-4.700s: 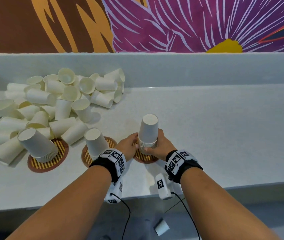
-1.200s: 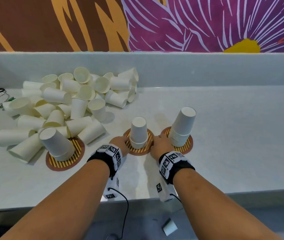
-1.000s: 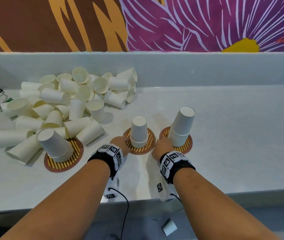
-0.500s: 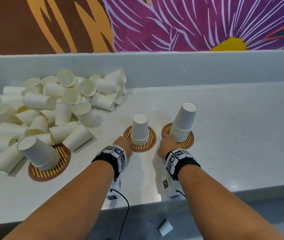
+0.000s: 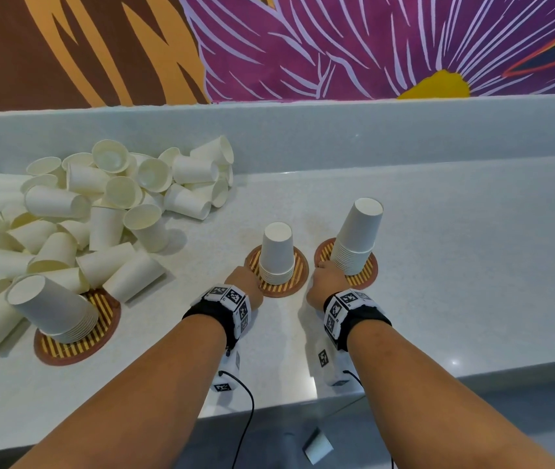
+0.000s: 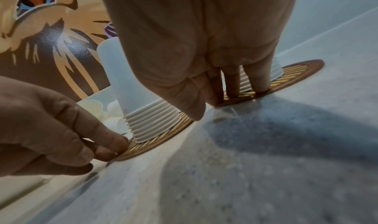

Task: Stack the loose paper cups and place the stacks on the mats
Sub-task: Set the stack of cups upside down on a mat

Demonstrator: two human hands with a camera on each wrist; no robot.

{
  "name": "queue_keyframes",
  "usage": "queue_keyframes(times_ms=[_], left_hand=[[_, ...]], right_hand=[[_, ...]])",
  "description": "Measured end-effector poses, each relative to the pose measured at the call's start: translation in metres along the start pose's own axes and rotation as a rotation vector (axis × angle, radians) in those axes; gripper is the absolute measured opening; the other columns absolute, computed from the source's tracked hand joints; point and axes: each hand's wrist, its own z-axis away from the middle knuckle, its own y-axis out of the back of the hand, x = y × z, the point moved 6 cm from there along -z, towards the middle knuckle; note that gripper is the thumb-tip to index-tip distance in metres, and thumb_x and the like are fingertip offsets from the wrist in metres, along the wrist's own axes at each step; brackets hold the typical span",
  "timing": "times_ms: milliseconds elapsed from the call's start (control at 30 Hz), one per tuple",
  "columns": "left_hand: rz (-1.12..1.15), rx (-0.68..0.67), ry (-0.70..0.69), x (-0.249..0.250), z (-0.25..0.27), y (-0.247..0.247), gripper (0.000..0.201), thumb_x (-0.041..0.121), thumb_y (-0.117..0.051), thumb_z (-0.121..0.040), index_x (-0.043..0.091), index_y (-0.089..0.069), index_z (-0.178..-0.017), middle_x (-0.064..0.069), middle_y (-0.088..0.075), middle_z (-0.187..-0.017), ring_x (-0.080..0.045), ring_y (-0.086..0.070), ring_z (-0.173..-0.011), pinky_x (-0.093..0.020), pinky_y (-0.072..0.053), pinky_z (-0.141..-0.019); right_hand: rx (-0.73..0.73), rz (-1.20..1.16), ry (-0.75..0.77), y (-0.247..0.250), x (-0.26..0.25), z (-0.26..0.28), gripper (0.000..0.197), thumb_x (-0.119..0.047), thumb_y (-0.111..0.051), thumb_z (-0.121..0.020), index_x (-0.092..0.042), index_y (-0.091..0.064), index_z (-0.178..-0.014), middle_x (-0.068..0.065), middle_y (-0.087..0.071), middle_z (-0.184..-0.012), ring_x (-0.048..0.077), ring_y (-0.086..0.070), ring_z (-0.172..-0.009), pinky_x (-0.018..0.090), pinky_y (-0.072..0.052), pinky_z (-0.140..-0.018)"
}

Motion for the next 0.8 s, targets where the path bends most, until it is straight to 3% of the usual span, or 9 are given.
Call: queue_keyframes(times_ms=[100, 267, 400, 533, 667, 800], left_hand=[[0.026, 0.031, 0.016, -0.001, 0.003, 0.0, 0.031, 0.011, -0.054, -0.093, 0.004, -0.058, -0.123, -0.012, -0.058, -0.125, -0.027, -0.057, -0.115, -0.026, -0.044, -0.09], [0.033, 0.019, -0.027, 0.002, 0.01, 0.002, 0.032, 0.012, -0.054, -0.092, 0.007, -0.061, -0.122, -0.009, -0.052, -0.131, -0.026, -0.054, -0.117, -0.026, -0.041, -0.093], [0.039, 0.043, -0.064, 0.001, 0.019, 0.007, 0.041, 0.013, -0.053, -0.093, 0.011, -0.054, -0.134, -0.008, -0.044, -0.142, -0.025, -0.046, -0.128, -0.029, -0.035, -0.104], [0.068, 0.071, -0.066, -0.006, 0.033, 0.016, 0.049, 0.012, -0.054, -0.092, 0.019, -0.046, -0.14, -0.006, -0.046, -0.144, -0.023, -0.044, -0.132, -0.03, -0.034, -0.107], [0.11, 0.074, -0.025, -0.019, 0.049, 0.027, 0.049, 0.013, -0.053, -0.092, 0.018, -0.046, -0.14, -0.002, -0.048, -0.142, -0.02, -0.044, -0.131, -0.029, -0.033, -0.109], [0.118, 0.086, 0.022, -0.035, 0.068, 0.037, 0.053, 0.015, -0.054, -0.092, 0.016, -0.041, -0.143, -0.001, -0.049, -0.143, -0.019, -0.043, -0.132, -0.028, -0.032, -0.11]], right_hand=[[0.003, 0.002, -0.001, 0.0, 0.0, 0.003, 0.041, -0.017, -0.055, -0.085, -0.005, -0.055, -0.124, 0.01, -0.041, -0.139, 0.025, -0.042, -0.128, 0.035, -0.038, -0.108], [-0.017, -0.007, -0.003, 0.003, -0.001, 0.006, 0.048, -0.018, -0.056, -0.085, -0.005, -0.05, -0.131, 0.009, -0.037, -0.144, 0.026, -0.039, -0.131, 0.036, -0.036, -0.109], [0.015, 0.023, 0.019, 0.011, -0.008, 0.013, 0.033, -0.018, -0.052, -0.089, -0.008, -0.056, -0.12, 0.011, -0.049, -0.13, 0.026, -0.047, -0.121, 0.036, -0.042, -0.103], [0.07, 0.042, 0.062, 0.023, -0.025, 0.027, 0.024, -0.018, -0.042, -0.094, -0.01, -0.059, -0.108, 0.012, -0.059, -0.117, 0.028, -0.052, -0.115, 0.038, -0.046, -0.098], [0.035, -0.063, 0.08, 0.027, -0.043, 0.04, 0.025, -0.019, -0.046, -0.09, -0.011, -0.059, -0.11, 0.012, -0.062, -0.113, 0.027, -0.061, -0.1, 0.033, -0.051, -0.086], [0.036, -0.125, 0.11, 0.03, -0.066, 0.052, 0.038, -0.018, -0.053, -0.089, -0.01, -0.056, -0.127, 0.011, -0.054, -0.128, 0.028, -0.055, -0.115, 0.033, -0.046, -0.096]])
